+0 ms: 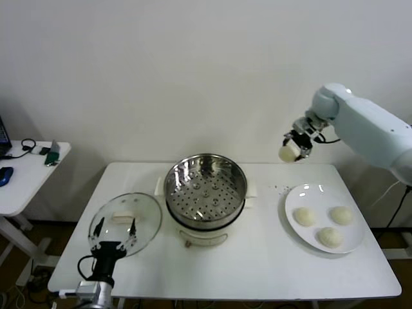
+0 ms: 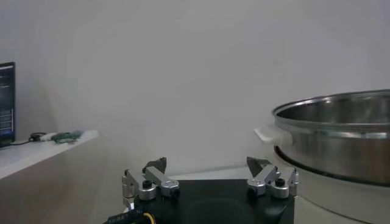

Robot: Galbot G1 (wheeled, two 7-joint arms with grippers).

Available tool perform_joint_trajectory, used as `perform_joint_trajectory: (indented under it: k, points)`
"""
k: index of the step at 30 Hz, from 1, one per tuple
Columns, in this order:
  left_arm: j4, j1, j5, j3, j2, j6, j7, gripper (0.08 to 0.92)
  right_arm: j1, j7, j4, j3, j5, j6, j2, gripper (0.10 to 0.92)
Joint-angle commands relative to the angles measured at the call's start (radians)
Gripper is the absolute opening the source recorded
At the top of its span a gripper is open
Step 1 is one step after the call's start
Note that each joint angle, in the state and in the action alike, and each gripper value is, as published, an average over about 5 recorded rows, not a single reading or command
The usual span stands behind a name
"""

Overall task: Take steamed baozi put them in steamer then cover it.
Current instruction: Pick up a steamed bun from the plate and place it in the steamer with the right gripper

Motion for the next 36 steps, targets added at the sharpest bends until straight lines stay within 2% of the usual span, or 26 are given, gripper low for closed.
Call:
perform_joint_trajectory:
  k: [1,6,17,27,36]
  points:
    - [0.001,0.005,0.001,-0.001,0.003,0.002,0.007,0.823,0.112,-0.006,0.134,-0.132,0.061,0.047,0.178,0.696]
    - [-0.010,0.020,0.001,-0.006,0.011,0.005,0.034,0.823,0.057,0.000,0.115,-0.110,-0.016,0.093,0.284,0.696]
    - [-0.014,0.033,-0.001,-0.015,0.022,0.001,0.041,0.823,-0.075,0.040,-0.038,-0.030,-0.255,0.228,0.459,0.696]
    - [-0.017,0.020,0.001,-0.004,0.028,0.007,0.038,0.823,-0.161,0.063,-0.083,0.002,-0.406,0.270,0.500,0.696]
    - [-0.019,0.029,0.001,-0.009,0.027,0.004,0.036,0.823,-0.187,0.065,-0.120,0.004,-0.411,0.265,0.503,0.703]
